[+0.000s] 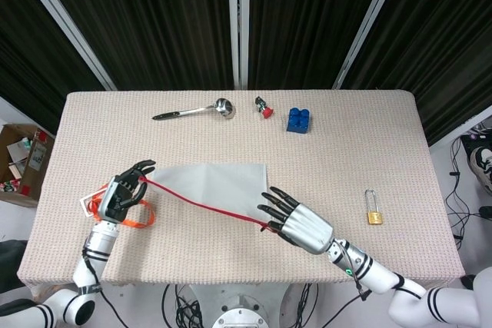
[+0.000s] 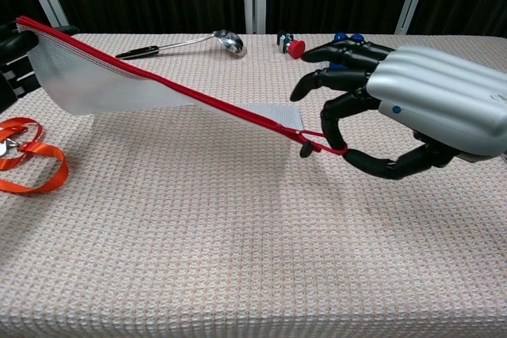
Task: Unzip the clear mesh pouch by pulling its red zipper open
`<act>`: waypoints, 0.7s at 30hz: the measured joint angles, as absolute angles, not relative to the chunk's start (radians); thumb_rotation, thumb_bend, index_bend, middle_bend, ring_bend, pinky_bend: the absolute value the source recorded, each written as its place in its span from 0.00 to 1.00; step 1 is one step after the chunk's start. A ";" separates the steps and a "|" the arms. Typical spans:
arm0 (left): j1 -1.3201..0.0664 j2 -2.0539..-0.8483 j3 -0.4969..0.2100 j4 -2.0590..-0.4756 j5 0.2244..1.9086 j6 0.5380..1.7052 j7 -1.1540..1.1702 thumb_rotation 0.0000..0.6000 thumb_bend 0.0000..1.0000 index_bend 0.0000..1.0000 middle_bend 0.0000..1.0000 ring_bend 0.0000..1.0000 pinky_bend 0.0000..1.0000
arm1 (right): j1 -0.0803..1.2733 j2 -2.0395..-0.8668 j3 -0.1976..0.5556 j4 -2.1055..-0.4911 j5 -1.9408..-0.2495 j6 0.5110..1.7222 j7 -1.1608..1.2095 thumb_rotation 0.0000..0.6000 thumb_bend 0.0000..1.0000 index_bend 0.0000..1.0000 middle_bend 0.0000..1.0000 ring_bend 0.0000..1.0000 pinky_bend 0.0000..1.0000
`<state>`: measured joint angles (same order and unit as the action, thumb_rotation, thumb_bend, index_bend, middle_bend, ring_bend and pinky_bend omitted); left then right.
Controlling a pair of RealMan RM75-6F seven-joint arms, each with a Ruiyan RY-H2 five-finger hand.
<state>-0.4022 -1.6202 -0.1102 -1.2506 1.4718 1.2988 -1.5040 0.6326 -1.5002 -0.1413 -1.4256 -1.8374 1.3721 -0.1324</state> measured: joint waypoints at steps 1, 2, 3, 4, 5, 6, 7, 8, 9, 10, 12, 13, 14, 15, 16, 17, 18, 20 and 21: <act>-0.402 -1.621 -0.111 -1.250 1.472 1.298 -1.504 1.00 0.49 0.72 0.27 0.12 0.16 | 0.623 -1.498 -0.145 -1.423 -1.839 1.379 -0.131 1.00 0.50 0.86 0.19 0.00 0.00; -0.402 -1.621 -0.111 -1.251 1.472 1.297 -1.505 1.00 0.49 0.72 0.27 0.12 0.16 | 0.611 -1.495 -0.150 -1.418 -1.842 1.389 -0.128 1.00 0.50 0.86 0.19 0.00 0.00; -0.402 -1.621 -0.113 -1.251 1.474 1.295 -1.506 1.00 0.49 0.72 0.27 0.12 0.16 | 0.602 -1.494 -0.153 -1.415 -1.843 1.394 -0.126 1.00 0.50 0.86 0.19 0.00 0.00; -0.402 -1.621 -0.113 -1.251 1.474 1.294 -1.505 1.00 0.49 0.72 0.27 0.12 0.16 | 0.595 -1.492 -0.155 -1.412 -1.844 1.397 -0.123 1.00 0.50 0.86 0.19 0.00 0.00; -0.402 -1.621 -0.114 -1.252 1.475 1.294 -1.503 1.00 0.49 0.72 0.27 0.12 0.16 | 0.586 -1.490 -0.157 -1.408 -1.845 1.401 -0.120 1.00 0.50 0.86 0.19 0.00 0.00; -0.402 -1.621 -0.116 -1.254 1.474 1.293 -1.502 1.00 0.49 0.72 0.27 0.12 0.16 | 0.580 -1.488 -0.157 -1.406 -1.846 1.404 -0.118 1.00 0.50 0.86 0.19 0.00 0.00; -0.402 -1.621 -0.117 -1.256 1.475 1.293 -1.504 1.00 0.49 0.72 0.27 0.12 0.16 | 0.576 -1.487 -0.158 -1.404 -1.847 1.406 -0.116 1.00 0.50 0.86 0.19 0.00 0.00; -0.402 -1.621 -0.118 -1.258 1.475 1.292 -1.506 1.00 0.49 0.72 0.27 0.12 0.16 | 0.572 -1.485 -0.159 -1.402 -1.848 1.407 -0.111 1.00 0.50 0.86 0.19 0.00 0.00; -0.402 -1.620 -0.118 -1.262 1.476 1.291 -1.507 1.00 0.49 0.72 0.27 0.12 0.16 | 0.569 -1.484 -0.158 -1.399 -1.848 1.408 -0.107 1.00 0.50 0.86 0.19 0.00 0.00; -0.403 -1.620 -0.118 -1.262 1.477 1.290 -1.505 1.00 0.49 0.72 0.27 0.12 0.16 | 0.566 -1.483 -0.155 -1.396 -1.849 1.411 -0.104 1.00 0.50 0.86 0.19 0.00 0.00; -0.404 -1.621 -0.120 -1.261 1.478 1.289 -1.489 1.00 0.49 0.72 0.27 0.12 0.16 | 0.561 -1.483 -0.148 -1.392 -1.849 1.418 -0.092 1.00 0.48 0.85 0.18 0.00 0.00; -0.405 -1.621 -0.120 -1.261 1.478 1.288 -1.481 1.00 0.49 0.72 0.27 0.12 0.16 | 0.558 -1.482 -0.145 -1.390 -1.849 1.421 -0.086 1.00 0.44 0.81 0.17 0.00 0.00; -0.405 -1.621 -0.120 -1.261 1.479 1.287 -1.471 1.00 0.49 0.71 0.26 0.12 0.16 | 0.555 -1.478 -0.140 -1.388 -1.847 1.421 -0.081 1.00 0.40 0.75 0.15 0.00 0.00; -0.406 -1.621 -0.119 -1.259 1.480 1.286 -1.453 1.00 0.48 0.68 0.26 0.12 0.16 | 0.554 -1.475 -0.138 -1.389 -1.843 1.418 -0.082 1.00 0.33 0.62 0.11 0.00 0.00; -0.407 -1.620 -0.118 -1.258 1.482 1.285 -1.436 1.00 0.46 0.62 0.24 0.12 0.16 | 0.553 -1.471 -0.136 -1.391 -1.837 1.411 -0.086 1.00 0.27 0.47 0.07 0.00 0.00; -0.408 -1.619 -0.116 -1.256 1.484 1.284 -1.414 1.00 0.44 0.57 0.23 0.12 0.16 | 0.553 -1.464 -0.133 -1.397 -1.826 1.397 -0.094 1.00 0.21 0.27 0.03 0.00 0.00; -0.409 -1.618 -0.113 -1.254 1.486 1.282 -1.377 1.00 0.41 0.49 0.22 0.12 0.16 | 0.553 -1.456 -0.130 -1.406 -1.814 1.383 -0.103 1.00 0.16 0.13 0.01 0.00 0.00; -0.411 -1.614 -0.107 -1.253 1.492 1.280 -1.303 1.00 0.35 0.34 0.19 0.12 0.16 | 0.555 -1.433 -0.119 -1.440 -1.779 1.344 -0.129 1.00 0.09 0.00 0.00 0.00 0.00; -0.412 -1.609 -0.103 -1.254 1.495 1.278 -1.242 1.00 0.32 0.30 0.18 0.12 0.16 | 0.556 -1.420 -0.113 -1.457 -1.762 1.325 -0.140 1.00 0.08 0.00 0.00 0.00 0.00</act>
